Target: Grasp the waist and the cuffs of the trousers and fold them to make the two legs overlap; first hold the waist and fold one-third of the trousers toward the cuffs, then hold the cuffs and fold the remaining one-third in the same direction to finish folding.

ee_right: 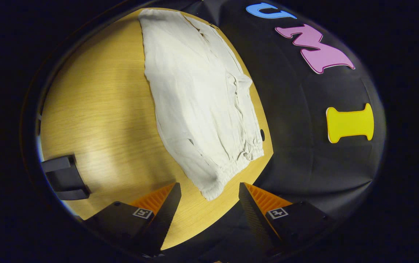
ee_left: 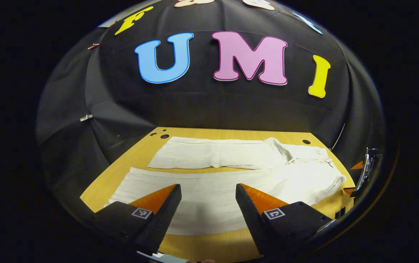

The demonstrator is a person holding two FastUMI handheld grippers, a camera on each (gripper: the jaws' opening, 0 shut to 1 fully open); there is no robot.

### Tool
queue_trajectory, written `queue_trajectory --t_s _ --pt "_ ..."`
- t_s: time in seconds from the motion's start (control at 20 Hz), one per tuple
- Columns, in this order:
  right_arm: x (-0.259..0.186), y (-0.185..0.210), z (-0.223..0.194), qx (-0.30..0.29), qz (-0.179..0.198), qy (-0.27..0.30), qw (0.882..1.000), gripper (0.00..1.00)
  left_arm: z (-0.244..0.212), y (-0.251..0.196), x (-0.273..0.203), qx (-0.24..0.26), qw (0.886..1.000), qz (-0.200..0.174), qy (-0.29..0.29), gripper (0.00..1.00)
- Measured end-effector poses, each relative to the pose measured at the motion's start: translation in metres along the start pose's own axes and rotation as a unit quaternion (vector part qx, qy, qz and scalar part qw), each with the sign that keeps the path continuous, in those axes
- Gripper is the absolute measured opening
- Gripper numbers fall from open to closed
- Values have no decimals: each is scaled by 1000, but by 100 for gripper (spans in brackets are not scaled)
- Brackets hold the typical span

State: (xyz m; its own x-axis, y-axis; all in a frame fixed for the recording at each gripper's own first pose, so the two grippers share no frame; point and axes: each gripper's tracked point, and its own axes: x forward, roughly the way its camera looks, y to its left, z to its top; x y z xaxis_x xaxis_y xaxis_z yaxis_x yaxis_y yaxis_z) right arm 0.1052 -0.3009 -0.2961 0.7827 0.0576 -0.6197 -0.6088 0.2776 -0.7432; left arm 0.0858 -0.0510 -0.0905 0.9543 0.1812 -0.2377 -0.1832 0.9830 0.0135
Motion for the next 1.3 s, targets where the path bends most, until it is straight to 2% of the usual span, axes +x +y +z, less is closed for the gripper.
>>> queue_trajectory --t_s 0.15,0.2,0.3,0.45,0.5,0.7,0.75,0.85,1.0,1.1,1.2,1.25,1.3 --pt "19 0 1 -18 0 6 1000 98 -1 10 3 1 1000 11 3 95" --pt "28 -6 9 -45 -17 0 999 94 0 15 4 2 1000 16 5 95" --pt "38 -6 14 -71 -28 2 997 92 1 28 5 9 1000 28 4 93" --pt "52 -17 26 -98 -52 0 994 92 -9 51 9 -2 999 49 16 98" --pt "60 -18 28 -95 -42 7 995 92 -15 66 9 -1 998 62 24 99" --pt "70 -6 22 -84 -7 30 996 68 -42 112 3 47 992 108 39 98" --pt "68 -1 22 -83 3 34 996 43 -52 121 1 50 991 113 49 98" --pt "69 4 18 -87 20 52 995 18 -72 141 -3 67 987 129 67 98" --pt "69 5 22 -91 48 61 993 7 -103 168 -5 124 978 140 95 98" --pt "71 7 19 -49 77 73 993 5 -123 183 -6 158 971 136 115 97" --pt "71 6 20 -31 93 82 992 5 -138 201 -6 200 961 132 134 97" --pt "70 6 21 -38 92 79 992 5 -145 210 -7 229 955 124 144 97" --pt "69 6 21 -53 84 73 992 5 -153 220 -4 265 948 96 149 96"
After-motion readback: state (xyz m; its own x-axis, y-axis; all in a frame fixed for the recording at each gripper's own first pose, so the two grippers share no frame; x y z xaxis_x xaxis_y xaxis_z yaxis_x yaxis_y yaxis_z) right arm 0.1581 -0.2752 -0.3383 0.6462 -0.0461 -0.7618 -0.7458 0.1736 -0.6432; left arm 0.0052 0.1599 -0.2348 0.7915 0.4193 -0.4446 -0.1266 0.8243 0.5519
